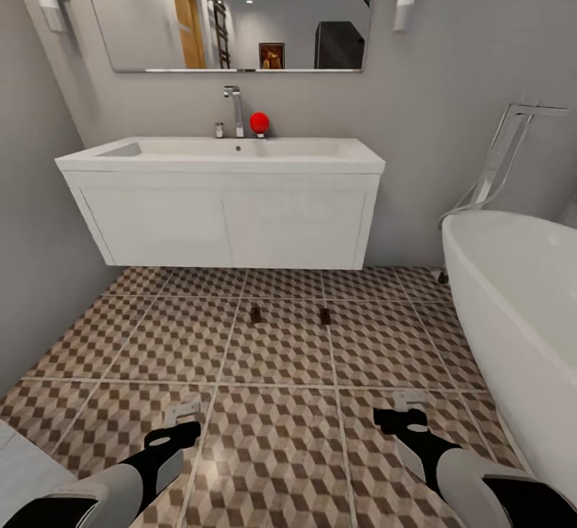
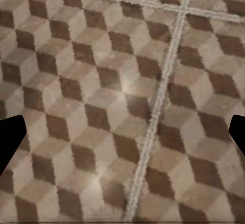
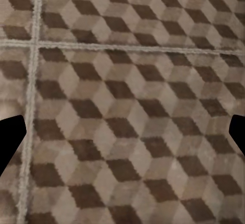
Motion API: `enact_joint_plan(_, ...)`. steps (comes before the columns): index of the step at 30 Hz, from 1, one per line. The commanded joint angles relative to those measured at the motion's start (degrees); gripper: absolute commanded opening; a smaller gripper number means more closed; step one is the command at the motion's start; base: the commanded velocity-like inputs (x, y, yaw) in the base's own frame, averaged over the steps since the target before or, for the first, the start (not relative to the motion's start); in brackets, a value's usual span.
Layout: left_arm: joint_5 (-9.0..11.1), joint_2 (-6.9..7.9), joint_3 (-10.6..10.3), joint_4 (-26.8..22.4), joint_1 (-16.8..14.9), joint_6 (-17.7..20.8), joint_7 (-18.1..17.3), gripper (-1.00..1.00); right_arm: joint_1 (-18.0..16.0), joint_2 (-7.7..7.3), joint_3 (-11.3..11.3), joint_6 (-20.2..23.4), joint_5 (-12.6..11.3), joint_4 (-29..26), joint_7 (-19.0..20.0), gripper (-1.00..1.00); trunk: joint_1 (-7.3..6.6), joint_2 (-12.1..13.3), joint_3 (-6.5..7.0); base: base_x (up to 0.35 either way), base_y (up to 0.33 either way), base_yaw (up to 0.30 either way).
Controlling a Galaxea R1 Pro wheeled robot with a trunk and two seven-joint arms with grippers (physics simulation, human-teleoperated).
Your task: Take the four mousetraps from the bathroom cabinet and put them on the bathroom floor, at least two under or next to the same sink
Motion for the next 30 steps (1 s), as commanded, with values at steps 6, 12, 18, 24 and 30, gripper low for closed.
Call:
enact_joint_plan(6,0.8,0.15,-0.2,0.1,1.1,-0.2,0.0,1.0,1.1,-0.05,-0.3,-0.7,0.6,0.2,-0.3,1.0,-0.16,0.1,1.29,0.0,0.0,0.0)
enact_joint_plan(12,0.9,0.19,-0.2,0.1,1.8,-0.1,0.0,1.0,2.8,-0.42,-0.2,-0.9,0.7,0.2,-0.3,1.0,-0.32,0.1,2.62,0.0,0.0,0.0)
enact_joint_plan(18,0.9,0.2,-0.2,0.1,3.5,-0.1,0.0,1.0,5.2,-1.05,-0.2,-1.8,0.7,0.2,-0.1,1.0,-0.47,0.2,3.95,0.0,0.0,0.0)
enact_joint_plan(24,1.0,0.24,-0.2,0.1,4.6,-0.1,-0.2,1.0,6.3,-1.24,-0.2,-2.3,0.6,0.2,0.1,1.0,-0.63,0.3,5.28,0.0,0.0,0.0)
enact_joint_plan(30,1.0,0.33,-0.2,0.1,6.8,-0.1,-1.6,1.0,7.7,-1.33,-0.2,-2.4,0.5,0.2,0.2,1.0,-0.78,0.4,6.61,0.0,0.0,0.0)
